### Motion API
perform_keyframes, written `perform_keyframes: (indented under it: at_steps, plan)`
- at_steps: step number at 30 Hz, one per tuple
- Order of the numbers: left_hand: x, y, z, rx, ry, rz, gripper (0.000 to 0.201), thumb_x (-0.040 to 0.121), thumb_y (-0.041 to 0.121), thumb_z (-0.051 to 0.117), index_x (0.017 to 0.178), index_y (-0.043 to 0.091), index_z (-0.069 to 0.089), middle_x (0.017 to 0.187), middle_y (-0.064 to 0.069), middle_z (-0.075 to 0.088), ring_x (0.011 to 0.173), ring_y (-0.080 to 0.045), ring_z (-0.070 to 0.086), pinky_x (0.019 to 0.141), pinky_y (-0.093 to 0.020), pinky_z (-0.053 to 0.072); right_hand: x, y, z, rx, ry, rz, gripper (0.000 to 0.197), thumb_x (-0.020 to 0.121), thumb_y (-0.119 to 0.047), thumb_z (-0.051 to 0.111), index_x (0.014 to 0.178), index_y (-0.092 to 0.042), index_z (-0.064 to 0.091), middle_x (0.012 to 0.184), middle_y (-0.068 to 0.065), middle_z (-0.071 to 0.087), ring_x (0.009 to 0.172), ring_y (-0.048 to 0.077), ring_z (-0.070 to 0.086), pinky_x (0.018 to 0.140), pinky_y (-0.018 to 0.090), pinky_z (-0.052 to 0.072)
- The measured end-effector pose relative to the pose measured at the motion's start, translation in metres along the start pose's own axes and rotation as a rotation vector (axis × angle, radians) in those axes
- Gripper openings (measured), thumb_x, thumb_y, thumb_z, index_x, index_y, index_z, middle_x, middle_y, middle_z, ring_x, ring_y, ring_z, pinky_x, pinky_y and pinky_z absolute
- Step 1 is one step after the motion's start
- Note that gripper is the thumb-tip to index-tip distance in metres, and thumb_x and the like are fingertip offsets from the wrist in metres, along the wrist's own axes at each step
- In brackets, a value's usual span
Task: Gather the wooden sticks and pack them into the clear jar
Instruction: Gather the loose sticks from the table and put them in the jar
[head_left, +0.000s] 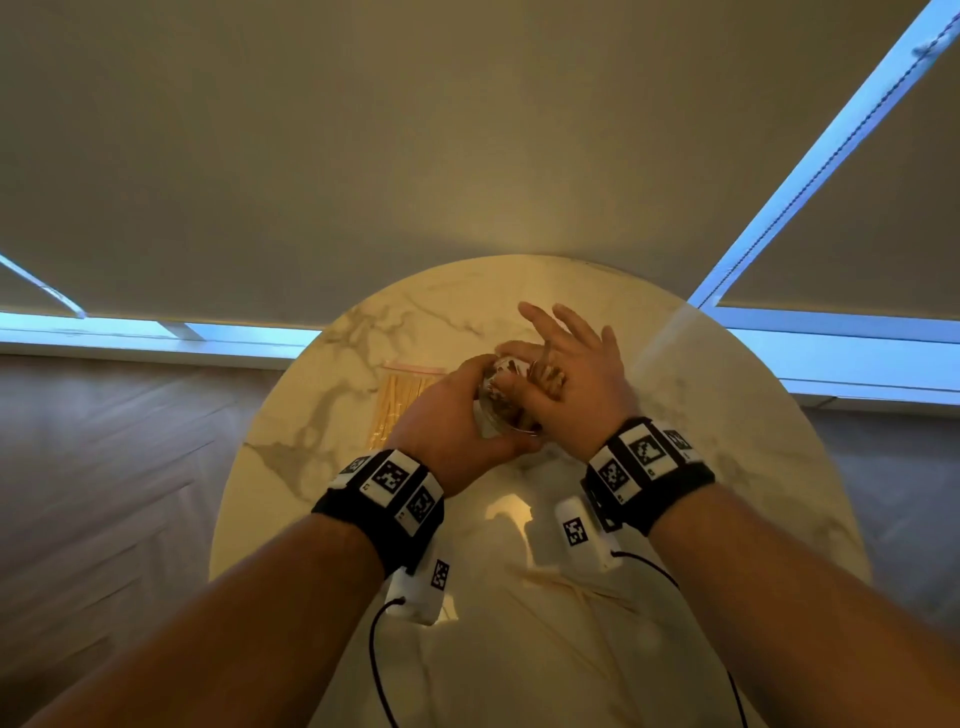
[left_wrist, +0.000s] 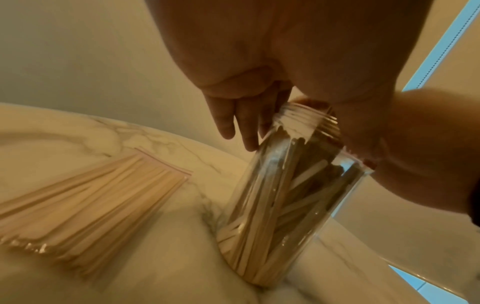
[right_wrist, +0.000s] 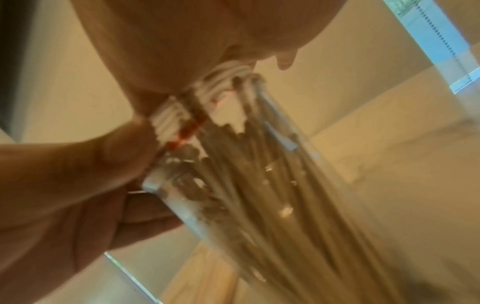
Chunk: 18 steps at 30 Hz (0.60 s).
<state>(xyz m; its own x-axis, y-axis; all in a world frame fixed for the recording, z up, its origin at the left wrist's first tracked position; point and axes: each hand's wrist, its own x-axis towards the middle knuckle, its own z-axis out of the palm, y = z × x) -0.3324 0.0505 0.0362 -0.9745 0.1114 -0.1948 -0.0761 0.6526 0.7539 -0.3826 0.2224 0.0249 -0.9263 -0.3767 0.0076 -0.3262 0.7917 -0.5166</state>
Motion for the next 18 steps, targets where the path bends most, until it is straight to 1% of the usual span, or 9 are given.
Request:
perform_keyframes:
  at_steps: [2, 3, 5, 7, 9, 11, 13, 15, 18]
  plan:
    - [0.000, -0.003, -0.001, 0.041, -0.010, -0.002, 0.090, 0.071, 0.050, 0.087, 0.147, 0.031, 0.043, 0.131, 0.013, 0.065, 0.113, -0.003, 0.060, 0.082, -0.011, 0.041, -0.008, 0.009, 0.001, 0.021, -0.060, 0.018, 0.088, 0.070, -0.086, 0.054, 0.148, -0.045, 0.040, 0.168, -0.016, 0.021, 0.157, 0.015, 0.008, 0.122, 0.062, 0.014]
    - [0.001, -0.003, 0.000, 0.066, -0.008, -0.002, 0.092, 0.071, 0.049, 0.087, 0.149, 0.030, 0.042, 0.133, 0.011, 0.066, 0.117, -0.007, 0.062, 0.086, -0.015, 0.043, -0.013, 0.010, -0.002, 0.067, -0.073, 0.028, 0.107, 0.062, -0.088, 0.061, 0.154, -0.042, 0.030, 0.169, -0.014, 0.017, 0.158, 0.015, 0.004, 0.123, 0.061, 0.015]
    - [0.001, -0.005, 0.002, 0.094, -0.009, -0.006, 0.094, 0.071, 0.051, 0.086, 0.150, 0.032, 0.040, 0.134, 0.009, 0.066, 0.122, -0.013, 0.063, 0.092, -0.025, 0.048, -0.021, 0.008, -0.012, 0.166, -0.046, 0.030, 0.128, 0.056, -0.088, 0.069, 0.159, -0.038, 0.012, 0.170, -0.012, 0.011, 0.158, 0.012, -0.001, 0.126, 0.055, 0.015]
    - [0.000, -0.007, 0.004, 0.063, -0.008, -0.022, 0.092, 0.068, 0.058, 0.084, 0.147, 0.037, 0.041, 0.130, 0.012, 0.068, 0.117, -0.012, 0.065, 0.094, -0.029, 0.051, -0.026, 0.001, -0.023, 0.229, 0.074, 0.006, 0.120, 0.068, -0.084, 0.064, 0.161, -0.034, 0.008, 0.171, -0.009, 0.010, 0.158, 0.012, 0.002, 0.127, 0.045, 0.016]
    - [-0.002, -0.008, 0.006, 0.035, 0.002, -0.025, 0.090, 0.065, 0.064, 0.081, 0.143, 0.040, 0.043, 0.125, 0.014, 0.070, 0.112, -0.010, 0.066, 0.093, -0.035, 0.055, -0.022, -0.012, -0.024, 0.192, 0.176, -0.069, 0.096, 0.090, -0.073, 0.049, 0.163, -0.024, 0.011, 0.170, -0.006, 0.013, 0.159, 0.015, 0.007, 0.127, 0.040, 0.014]
    - [-0.002, -0.008, 0.007, 0.035, 0.004, -0.020, 0.087, 0.068, 0.058, 0.080, 0.145, 0.039, 0.044, 0.125, 0.012, 0.070, 0.112, -0.012, 0.067, 0.090, -0.035, 0.055, -0.014, -0.023, -0.009, -0.008, 0.084, -0.122, 0.079, 0.099, -0.063, 0.031, 0.163, -0.019, 0.015, 0.170, -0.004, 0.015, 0.159, 0.018, 0.008, 0.128, 0.047, 0.012]
    - [-0.001, -0.009, 0.007, 0.050, -0.008, -0.022, 0.082, 0.074, 0.044, 0.080, 0.146, 0.036, 0.043, 0.124, 0.009, 0.071, 0.110, -0.015, 0.068, 0.082, -0.028, 0.051, -0.011, -0.025, 0.008, -0.195, -0.039, -0.152, 0.070, 0.101, -0.057, 0.021, 0.160, -0.020, 0.027, 0.169, -0.002, 0.025, 0.158, 0.019, 0.015, 0.125, 0.055, 0.017]
    - [0.000, -0.011, 0.007, 0.033, -0.014, -0.022, 0.084, 0.072, 0.048, 0.081, 0.146, 0.038, 0.042, 0.123, 0.010, 0.071, 0.110, -0.013, 0.067, 0.084, -0.029, 0.052, -0.011, -0.019, 0.007, -0.137, -0.014, -0.174, 0.058, 0.106, -0.045, 0.029, 0.157, -0.019, 0.035, 0.167, -0.001, 0.031, 0.157, 0.018, 0.018, 0.126, 0.050, 0.016]
    - [-0.001, -0.015, 0.009, 0.016, 0.000, -0.031, 0.092, 0.065, 0.065, 0.077, 0.145, 0.040, 0.041, 0.125, 0.011, 0.070, 0.112, -0.011, 0.067, 0.092, -0.037, 0.057, -0.022, -0.016, -0.006, 0.021, 0.167, -0.181, 0.054, 0.106, -0.036, 0.045, 0.157, -0.018, 0.037, 0.168, -0.003, 0.026, 0.158, 0.014, 0.012, 0.126, 0.029, 0.013]
